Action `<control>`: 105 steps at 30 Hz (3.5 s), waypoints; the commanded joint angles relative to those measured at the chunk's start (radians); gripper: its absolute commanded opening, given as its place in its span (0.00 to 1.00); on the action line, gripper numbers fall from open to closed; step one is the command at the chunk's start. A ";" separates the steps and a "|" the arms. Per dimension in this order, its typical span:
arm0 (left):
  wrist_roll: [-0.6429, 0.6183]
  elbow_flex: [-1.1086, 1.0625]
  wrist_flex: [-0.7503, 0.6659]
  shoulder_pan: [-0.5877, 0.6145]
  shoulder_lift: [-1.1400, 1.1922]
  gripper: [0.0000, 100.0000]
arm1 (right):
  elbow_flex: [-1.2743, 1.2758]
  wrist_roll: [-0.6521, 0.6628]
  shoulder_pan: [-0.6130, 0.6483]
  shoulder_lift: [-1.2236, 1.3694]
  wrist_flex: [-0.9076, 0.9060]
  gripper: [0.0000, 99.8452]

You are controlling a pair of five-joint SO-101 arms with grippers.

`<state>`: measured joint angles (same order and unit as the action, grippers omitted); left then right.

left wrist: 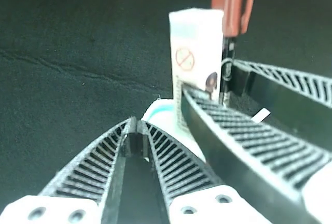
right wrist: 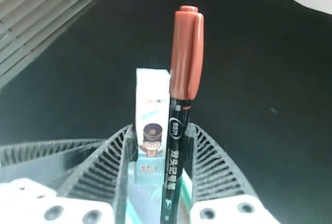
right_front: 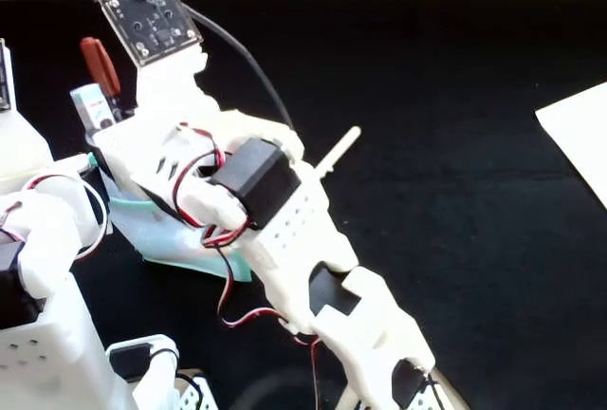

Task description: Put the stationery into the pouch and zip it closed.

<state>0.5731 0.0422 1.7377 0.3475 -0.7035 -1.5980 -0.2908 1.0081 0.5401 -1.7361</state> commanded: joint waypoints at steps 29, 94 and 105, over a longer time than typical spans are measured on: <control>-0.055 -0.021 -0.043 0.012 0.005 0.01 | -0.188 -0.003 -0.036 0.136 0.025 0.01; -0.049 -0.048 -0.029 -0.074 -0.039 0.01 | 1.943 0.262 -0.320 -1.323 0.550 0.24; -0.052 -0.170 -0.035 -0.127 -0.071 0.01 | 1.687 -0.058 -0.295 -1.202 0.691 0.24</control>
<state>0.5271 -0.0775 1.6947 0.2493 -0.7772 0.2371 -0.2555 0.7089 -0.7027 -1.0856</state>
